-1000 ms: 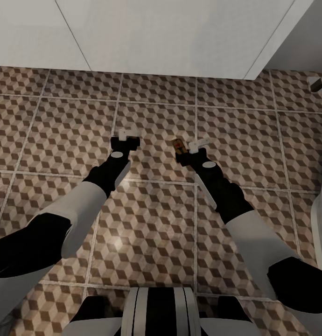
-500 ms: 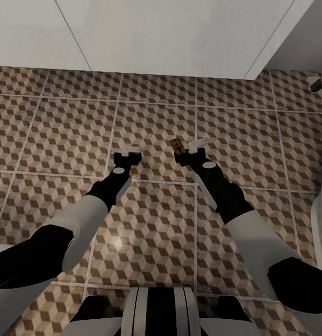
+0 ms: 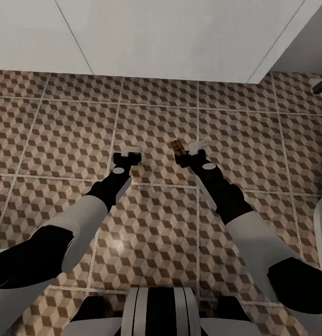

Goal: Take the four mousetraps from the cabinet in the bathroom and place them on the bathroom floor. Make sure all four end up on the same floor surface, and ensure that at least two of them are either under or directly next to the same bathroom sink.

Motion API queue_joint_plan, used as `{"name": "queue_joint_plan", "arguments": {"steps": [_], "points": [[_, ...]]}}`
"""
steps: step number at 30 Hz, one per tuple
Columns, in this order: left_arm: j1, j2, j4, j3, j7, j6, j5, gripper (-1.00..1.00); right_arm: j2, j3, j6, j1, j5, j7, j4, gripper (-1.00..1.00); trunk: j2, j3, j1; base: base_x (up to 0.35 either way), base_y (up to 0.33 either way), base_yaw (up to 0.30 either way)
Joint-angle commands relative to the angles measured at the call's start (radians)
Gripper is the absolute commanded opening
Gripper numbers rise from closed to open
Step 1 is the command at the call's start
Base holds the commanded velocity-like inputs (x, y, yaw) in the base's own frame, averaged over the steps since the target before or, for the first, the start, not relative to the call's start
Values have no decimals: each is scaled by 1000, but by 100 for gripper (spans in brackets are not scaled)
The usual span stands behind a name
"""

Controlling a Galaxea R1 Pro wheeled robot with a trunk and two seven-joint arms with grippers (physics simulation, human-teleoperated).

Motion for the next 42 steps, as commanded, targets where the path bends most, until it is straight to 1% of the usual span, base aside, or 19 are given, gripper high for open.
{"name": "queue_joint_plan", "arguments": {"steps": [1, 7, 19, 28, 42], "points": [[-1, 1, 1, -8, 9, -2, 1, -100, -1, 3, -3, 0, -9, -13, 5, -100, 0, 0, 0, 130, 104, 0], [-1, 1, 1, -8, 9, -2, 1, -100, -1, 3, -40, 0, -9, -13, 42, -100, 0, 0, 0, 140, 115, 0], [-1, -1, 1, -9, 9, -2, 1, -100, 0, 3, -46, 0, -10, -13, 56, -100, 0, 0, 0, 168, 95, 0], [-1, -1, 2, -9, 9, -2, 1, -100, 0, 3, -47, 0, -10, -13, 64, -100, 0, 0, 0, 276, 5, 0], [1, -1, 5, -9, 9, -2, 1, -100, 0, 3, -45, 3, -10, -23, 67, -100, 0, 0, 0, 30, 0, -3]]}}
